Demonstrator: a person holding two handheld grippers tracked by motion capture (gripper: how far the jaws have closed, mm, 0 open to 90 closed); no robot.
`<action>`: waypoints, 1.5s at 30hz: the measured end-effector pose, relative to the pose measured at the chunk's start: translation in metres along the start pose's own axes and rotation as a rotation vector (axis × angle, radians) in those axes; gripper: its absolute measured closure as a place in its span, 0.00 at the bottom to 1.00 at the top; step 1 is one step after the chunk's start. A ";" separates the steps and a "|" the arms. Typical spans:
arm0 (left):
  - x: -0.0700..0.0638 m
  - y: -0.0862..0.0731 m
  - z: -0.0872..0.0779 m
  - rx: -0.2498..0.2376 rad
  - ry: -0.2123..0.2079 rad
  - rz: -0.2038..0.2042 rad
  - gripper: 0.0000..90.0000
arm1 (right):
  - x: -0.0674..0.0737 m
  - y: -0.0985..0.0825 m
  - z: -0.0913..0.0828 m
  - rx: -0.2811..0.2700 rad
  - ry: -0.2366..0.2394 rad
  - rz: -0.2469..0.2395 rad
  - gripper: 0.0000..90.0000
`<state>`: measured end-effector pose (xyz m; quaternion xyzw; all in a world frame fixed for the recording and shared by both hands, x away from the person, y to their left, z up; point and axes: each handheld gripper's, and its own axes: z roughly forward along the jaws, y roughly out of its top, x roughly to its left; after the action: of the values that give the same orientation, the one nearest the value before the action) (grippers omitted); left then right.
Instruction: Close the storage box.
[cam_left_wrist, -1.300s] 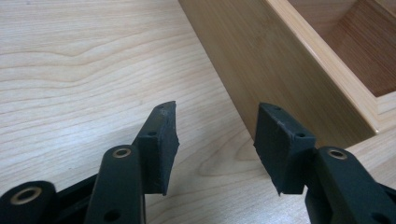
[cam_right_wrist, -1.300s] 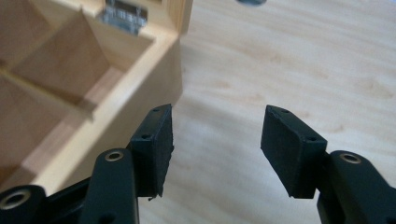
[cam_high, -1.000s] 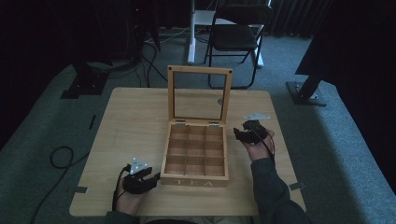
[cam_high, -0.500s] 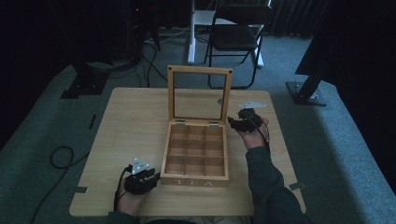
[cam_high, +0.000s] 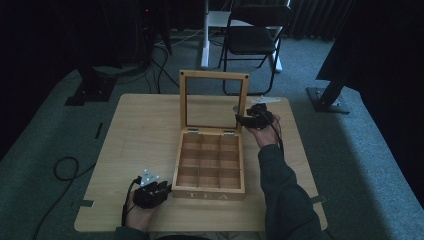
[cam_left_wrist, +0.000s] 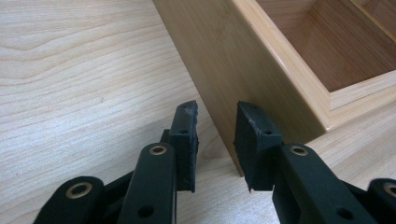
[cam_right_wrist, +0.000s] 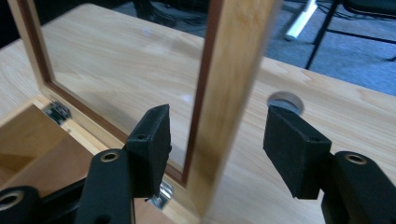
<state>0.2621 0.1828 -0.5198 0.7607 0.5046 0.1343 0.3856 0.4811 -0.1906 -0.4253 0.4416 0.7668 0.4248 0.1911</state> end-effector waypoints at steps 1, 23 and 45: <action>0.000 0.000 0.000 -0.001 -0.002 0.000 0.78 | 0.000 0.001 0.002 0.002 0.008 0.001 0.45; -0.005 0.000 0.000 -0.003 -0.016 0.003 0.89 | 0.000 0.011 0.006 -0.038 0.054 -0.005 0.55; -0.005 -0.001 0.000 -0.005 -0.017 -0.002 0.86 | 0.015 0.001 -0.012 -0.096 0.025 -0.059 0.59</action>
<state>0.2592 0.1785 -0.5192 0.7606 0.5014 0.1286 0.3919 0.4658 -0.1840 -0.4161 0.4036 0.7607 0.4607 0.2150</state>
